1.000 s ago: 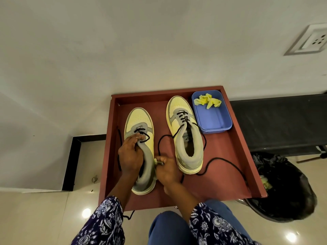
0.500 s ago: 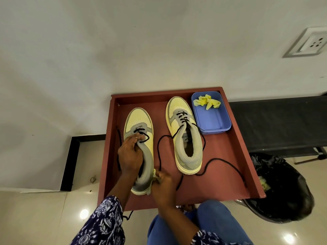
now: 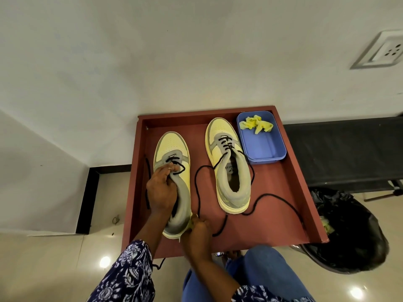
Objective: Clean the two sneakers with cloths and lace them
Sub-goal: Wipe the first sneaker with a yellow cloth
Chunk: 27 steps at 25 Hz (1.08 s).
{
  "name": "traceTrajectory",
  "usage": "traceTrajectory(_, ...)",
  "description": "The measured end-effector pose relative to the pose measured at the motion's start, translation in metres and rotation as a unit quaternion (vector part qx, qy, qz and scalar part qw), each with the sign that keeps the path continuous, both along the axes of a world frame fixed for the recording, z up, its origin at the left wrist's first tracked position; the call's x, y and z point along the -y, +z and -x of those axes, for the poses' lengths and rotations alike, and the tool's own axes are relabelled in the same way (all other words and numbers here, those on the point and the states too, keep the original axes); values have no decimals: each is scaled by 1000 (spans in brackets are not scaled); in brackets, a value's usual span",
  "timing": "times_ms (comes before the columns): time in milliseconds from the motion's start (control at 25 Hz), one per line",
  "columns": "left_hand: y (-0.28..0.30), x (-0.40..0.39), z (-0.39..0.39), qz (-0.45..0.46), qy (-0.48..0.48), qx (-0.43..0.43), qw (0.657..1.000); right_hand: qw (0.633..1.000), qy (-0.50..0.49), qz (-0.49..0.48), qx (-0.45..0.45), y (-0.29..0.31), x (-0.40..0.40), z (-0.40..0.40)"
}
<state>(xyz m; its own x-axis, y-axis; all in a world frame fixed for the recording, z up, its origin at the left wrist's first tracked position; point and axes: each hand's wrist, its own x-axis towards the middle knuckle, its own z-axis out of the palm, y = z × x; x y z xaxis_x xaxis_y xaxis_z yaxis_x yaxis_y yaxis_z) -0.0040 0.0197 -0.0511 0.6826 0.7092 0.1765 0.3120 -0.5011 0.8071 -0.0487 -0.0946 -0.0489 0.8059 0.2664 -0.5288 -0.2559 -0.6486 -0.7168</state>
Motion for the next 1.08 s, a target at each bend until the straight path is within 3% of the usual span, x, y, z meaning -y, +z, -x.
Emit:
traceTrajectory(80,-1,0,0,-2,0,1,1000,1000,20,6,10,-13,-4,-1)
traceTrajectory(360,-1,0,-1,1,3,-7,1000,996,-76,-29,-47,-3,-10,4)
traceTrajectory(720,1,0,-1,-6,4,-27,1000,949,-183,-186,-175,25,2,-2)
traceTrajectory(960,9,-1,-1,-30,-6,-68,997,933,-233,-186,-200,32,25,-17)
traceTrajectory(1080,17,-5,-1,-57,-55,-102,992,928,-252,-180,-208,29,37,-24)
